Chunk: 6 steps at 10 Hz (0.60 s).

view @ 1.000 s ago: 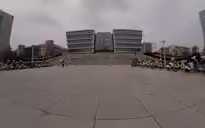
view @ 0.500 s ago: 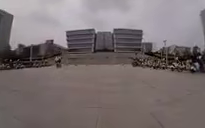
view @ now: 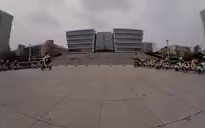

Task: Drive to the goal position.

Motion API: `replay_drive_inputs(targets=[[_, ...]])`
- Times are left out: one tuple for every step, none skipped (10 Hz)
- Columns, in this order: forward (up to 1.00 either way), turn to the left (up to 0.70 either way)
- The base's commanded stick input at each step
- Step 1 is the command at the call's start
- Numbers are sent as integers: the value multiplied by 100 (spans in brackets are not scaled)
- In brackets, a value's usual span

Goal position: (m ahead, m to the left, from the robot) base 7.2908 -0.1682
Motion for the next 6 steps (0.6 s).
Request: replay_drive_inputs(targets=[[100,0],[100,0],[100,0],[100,0],[100,0],[100,0]])
